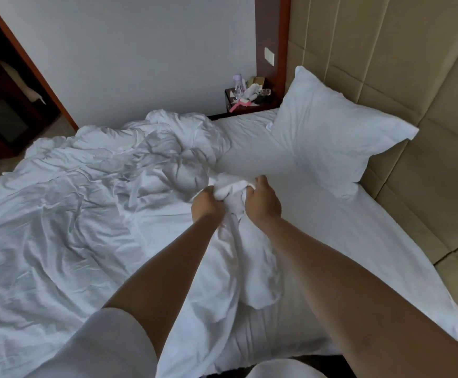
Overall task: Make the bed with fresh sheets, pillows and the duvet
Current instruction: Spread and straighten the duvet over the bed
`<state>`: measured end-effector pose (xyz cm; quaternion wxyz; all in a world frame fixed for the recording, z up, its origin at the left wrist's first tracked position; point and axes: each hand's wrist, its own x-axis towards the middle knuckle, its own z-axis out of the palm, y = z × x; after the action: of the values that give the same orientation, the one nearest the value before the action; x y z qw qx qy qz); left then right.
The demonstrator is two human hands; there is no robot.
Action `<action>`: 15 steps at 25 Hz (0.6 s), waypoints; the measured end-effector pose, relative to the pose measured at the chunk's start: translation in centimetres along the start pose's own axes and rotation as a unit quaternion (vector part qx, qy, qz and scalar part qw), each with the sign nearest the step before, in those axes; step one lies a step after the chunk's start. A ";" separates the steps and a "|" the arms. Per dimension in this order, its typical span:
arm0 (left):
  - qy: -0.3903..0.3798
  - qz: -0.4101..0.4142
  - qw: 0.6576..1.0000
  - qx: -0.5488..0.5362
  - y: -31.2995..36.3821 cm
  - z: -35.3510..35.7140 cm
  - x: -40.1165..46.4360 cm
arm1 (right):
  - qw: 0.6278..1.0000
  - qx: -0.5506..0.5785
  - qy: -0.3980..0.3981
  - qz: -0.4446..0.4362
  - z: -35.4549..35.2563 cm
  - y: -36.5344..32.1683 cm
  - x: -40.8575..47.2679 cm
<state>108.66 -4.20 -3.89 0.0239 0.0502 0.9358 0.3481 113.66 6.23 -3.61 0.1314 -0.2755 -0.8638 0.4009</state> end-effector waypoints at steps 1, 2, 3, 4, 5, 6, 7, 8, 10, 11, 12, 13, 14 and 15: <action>0.009 0.012 0.999 -0.029 2.3 -0.3 -0.3 | 0.999 0.006 0.036 -0.005 -1.9 -0.3 0.2; 0.015 0.025 0.998 -0.059 4.6 -0.6 -0.7 | 0.997 0.008 0.074 -0.011 -3.8 -0.7 0.5; 0.022 0.038 0.995 -0.090 6.9 -0.8 -0.9 | 0.993 0.007 0.115 -0.019 -5.7 -1.2 0.9; 0.029 0.055 0.991 -0.122 9.2 -0.9 -1.2 | 0.987 0.006 0.160 -0.029 -7.7 -1.8 1.4; 0.034 0.076 0.986 -0.146 11.2 -1.1 -1.3 | 0.979 0.005 0.201 -0.041 -9.6 -2.4 1.8; 0.038 0.102 0.980 -0.166 13.0 -1.3 -1.6 | 0.969 0.006 0.239 -0.058 -11.4 -2.9 2.1; 0.035 0.121 0.975 -0.183 14.2 -1.3 -1.7 | 0.962 0.007 0.264 -0.076 -12.7 -2.9 2.3; 0.020 0.135 0.971 -0.194 14.8 -1.0 -1.7 | 0.958 0.003 0.270 -0.091 -13.7 -2.6 2.4; -0.024 0.150 0.977 -0.152 14.5 0.5 -1.8 | 0.968 -0.028 0.231 -0.091 -14.5 -0.2 2.4; -0.051 0.158 0.983 -0.084 13.8 1.9 -2.0 | 0.977 -0.049 0.194 -0.074 -14.5 2.1 2.4; -0.078 0.172 0.982 -0.005 12.8 3.5 -2.4 | 0.986 -0.065 0.146 -0.053 -14.2 4.5 2.2; -0.107 0.184 0.975 0.065 11.7 5.0 -2.8 | 0.992 -0.077 0.095 -0.033 -13.9 7.2 2.0; -0.135 0.192 0.965 0.120 10.7 6.5 -3.2 | 0.994 -0.091 0.050 -0.018 -13.8 9.7 1.7; -0.164 0.190 0.955 0.159 9.8 7.8 -3.6 | 0.994 -0.109 0.010 -0.009 -13.7 11.7 1.3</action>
<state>113.60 7.81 -3.38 0.1019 0.2864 0.9356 0.1798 123.09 21.62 -3.78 0.1126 -0.2841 -0.9035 0.3004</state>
